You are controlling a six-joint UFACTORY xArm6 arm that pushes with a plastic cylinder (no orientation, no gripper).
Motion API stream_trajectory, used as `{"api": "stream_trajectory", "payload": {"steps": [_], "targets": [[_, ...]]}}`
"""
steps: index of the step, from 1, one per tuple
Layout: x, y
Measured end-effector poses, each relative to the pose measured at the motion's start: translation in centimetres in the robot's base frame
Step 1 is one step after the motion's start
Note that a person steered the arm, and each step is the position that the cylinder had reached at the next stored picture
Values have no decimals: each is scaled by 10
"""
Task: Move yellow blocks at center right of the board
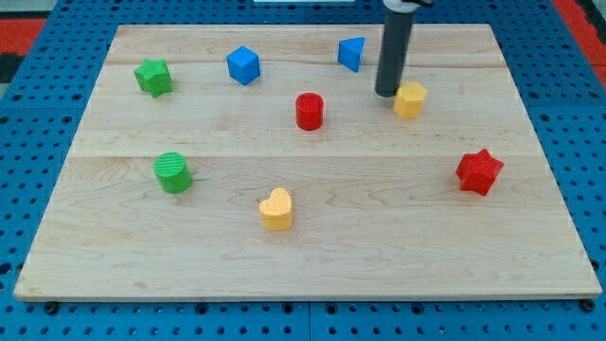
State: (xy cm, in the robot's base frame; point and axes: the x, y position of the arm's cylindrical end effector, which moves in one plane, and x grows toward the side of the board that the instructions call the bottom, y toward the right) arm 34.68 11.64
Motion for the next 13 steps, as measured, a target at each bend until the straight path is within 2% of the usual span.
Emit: {"api": "stream_trajectory", "payload": {"steps": [2, 3, 4, 5, 6, 7, 8, 9, 10, 11, 12, 13], "targets": [[34, 40], [57, 4], [121, -61], [201, -78], [211, -136], [135, -146], [123, -174], [151, -201], [169, -202], [161, -271], [147, -278], [130, -252]]}}
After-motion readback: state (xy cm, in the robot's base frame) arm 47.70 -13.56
